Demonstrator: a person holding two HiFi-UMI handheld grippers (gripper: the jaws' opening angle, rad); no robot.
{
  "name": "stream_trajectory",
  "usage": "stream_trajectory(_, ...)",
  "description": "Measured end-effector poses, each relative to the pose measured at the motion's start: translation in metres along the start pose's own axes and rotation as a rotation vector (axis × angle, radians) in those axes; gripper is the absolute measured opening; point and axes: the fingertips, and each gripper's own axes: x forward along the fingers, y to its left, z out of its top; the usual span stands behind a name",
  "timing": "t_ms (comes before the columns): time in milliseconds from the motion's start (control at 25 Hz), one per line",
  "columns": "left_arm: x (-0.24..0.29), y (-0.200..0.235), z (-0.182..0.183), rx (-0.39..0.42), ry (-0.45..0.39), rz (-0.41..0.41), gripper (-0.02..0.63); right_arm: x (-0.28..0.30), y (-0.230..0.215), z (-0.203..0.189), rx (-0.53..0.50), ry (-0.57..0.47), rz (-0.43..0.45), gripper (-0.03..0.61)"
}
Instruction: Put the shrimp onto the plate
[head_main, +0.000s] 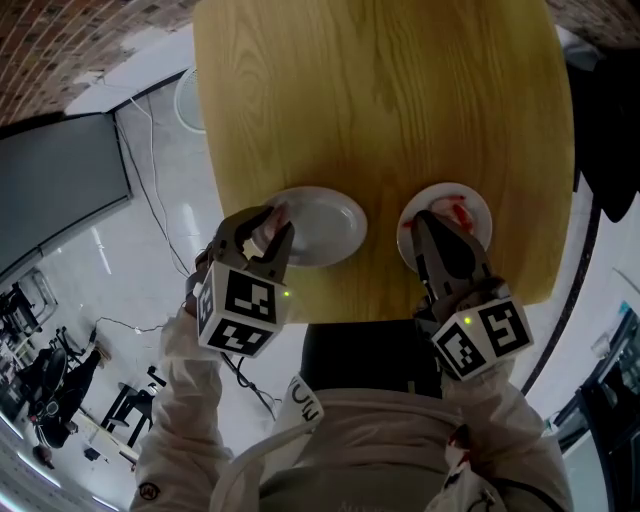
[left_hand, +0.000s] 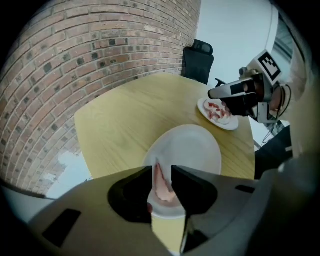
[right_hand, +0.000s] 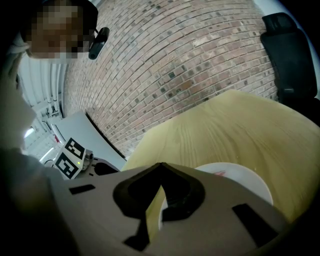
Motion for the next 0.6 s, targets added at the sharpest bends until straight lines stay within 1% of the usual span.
stream_trajectory(600,0.006,0.004,-0.004,-0.021,0.003,-0.029,0.084,0.012,0.001,-0.002,0.011,0.011,-0.004,0.025)
